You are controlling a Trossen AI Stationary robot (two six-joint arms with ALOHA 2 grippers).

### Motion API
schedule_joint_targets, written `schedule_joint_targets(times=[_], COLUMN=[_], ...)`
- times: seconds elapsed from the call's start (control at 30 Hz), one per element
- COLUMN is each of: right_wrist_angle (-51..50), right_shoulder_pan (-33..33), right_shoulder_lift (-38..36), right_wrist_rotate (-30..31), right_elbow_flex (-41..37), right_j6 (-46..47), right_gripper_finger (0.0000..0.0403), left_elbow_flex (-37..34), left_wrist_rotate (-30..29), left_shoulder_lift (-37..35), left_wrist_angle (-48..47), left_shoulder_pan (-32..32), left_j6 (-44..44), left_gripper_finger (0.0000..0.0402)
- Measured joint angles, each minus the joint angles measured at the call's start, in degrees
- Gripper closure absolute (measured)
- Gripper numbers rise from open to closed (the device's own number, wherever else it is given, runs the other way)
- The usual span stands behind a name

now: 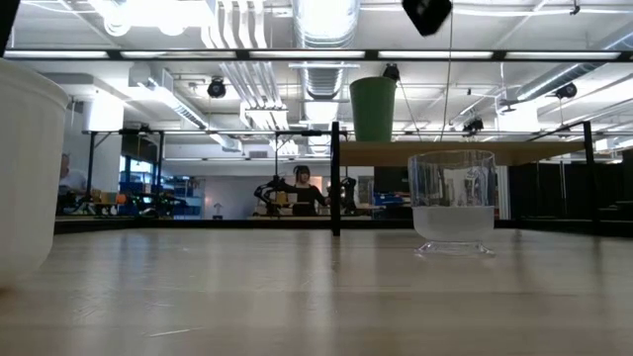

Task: Stack small to large cups/mugs on shelf
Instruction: Put the white mug on the shelf

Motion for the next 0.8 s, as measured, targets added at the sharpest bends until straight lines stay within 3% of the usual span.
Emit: schedule_joint_targets(times=[0.23,0.57,0.8], right_wrist_angle=[-8.8,-34.8,-35.8], right_shoulder_pan=[0.3,0.3,0.3], right_shoulder_lift=[5.2,9.3,10.2], right_wrist_rotate=[0.0,0.3,0.3], right_elbow_flex=[9.7,22.6,23.6], right_j6=[-7.3,-7.2,-7.5], right_gripper_finger=[0.0307,0.0307,0.0307], left_elbow_flex=[-3.5,-19.0,-30.8], left_wrist_rotate=[3.9,8.6,10.0], left_shoulder_lift=[0.0,0.1,0.1], left_wrist_angle=[0.0,0.0,6.5], left_shoulder_pan=[-2.1,-11.6,-17.2], left_j6=[-7.9,-18.7,-29.4], left_gripper_finger=[0.0329,0.0329,0.0329])
